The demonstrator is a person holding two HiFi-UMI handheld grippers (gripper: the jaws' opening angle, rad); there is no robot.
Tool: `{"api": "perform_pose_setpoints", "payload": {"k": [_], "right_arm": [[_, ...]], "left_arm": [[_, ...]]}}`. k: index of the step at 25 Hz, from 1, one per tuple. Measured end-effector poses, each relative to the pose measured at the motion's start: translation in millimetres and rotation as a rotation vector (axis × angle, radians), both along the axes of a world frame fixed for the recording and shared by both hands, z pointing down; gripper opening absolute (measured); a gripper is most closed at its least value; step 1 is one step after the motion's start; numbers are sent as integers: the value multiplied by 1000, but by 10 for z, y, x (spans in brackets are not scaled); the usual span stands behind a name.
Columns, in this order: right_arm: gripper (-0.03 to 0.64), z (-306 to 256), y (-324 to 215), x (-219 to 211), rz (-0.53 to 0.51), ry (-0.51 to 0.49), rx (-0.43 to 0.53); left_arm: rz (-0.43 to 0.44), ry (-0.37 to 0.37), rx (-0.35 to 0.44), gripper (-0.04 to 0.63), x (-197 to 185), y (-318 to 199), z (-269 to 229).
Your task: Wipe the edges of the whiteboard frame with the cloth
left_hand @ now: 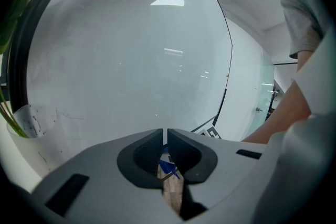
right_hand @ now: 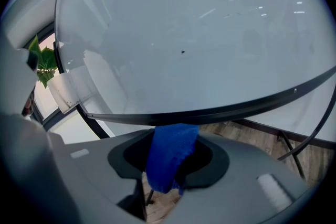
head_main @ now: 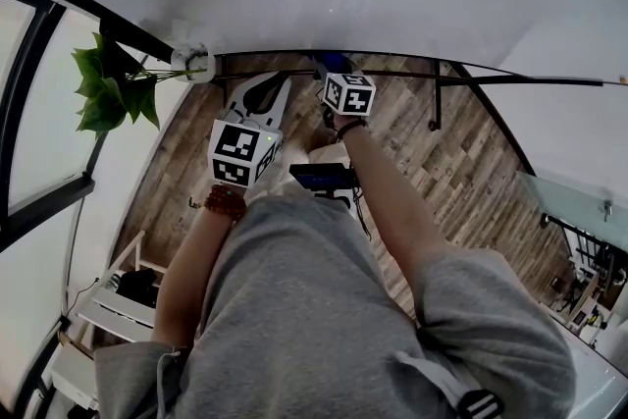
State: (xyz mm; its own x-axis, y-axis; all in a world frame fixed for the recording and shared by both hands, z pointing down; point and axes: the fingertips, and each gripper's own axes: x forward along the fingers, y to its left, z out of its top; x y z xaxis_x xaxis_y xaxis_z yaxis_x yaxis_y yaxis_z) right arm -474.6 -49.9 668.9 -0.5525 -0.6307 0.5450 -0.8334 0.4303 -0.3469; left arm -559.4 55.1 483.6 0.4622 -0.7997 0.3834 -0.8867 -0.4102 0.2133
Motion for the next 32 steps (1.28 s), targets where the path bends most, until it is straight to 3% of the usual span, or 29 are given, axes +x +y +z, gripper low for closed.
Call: {"api": "perform_pose_setpoints", "payload": {"k": [32], "right_arm": [[167,17,155,-837,-98,-44,-13]], "left_arm": [[-119,29,-34,32,-548,182,153]]}}
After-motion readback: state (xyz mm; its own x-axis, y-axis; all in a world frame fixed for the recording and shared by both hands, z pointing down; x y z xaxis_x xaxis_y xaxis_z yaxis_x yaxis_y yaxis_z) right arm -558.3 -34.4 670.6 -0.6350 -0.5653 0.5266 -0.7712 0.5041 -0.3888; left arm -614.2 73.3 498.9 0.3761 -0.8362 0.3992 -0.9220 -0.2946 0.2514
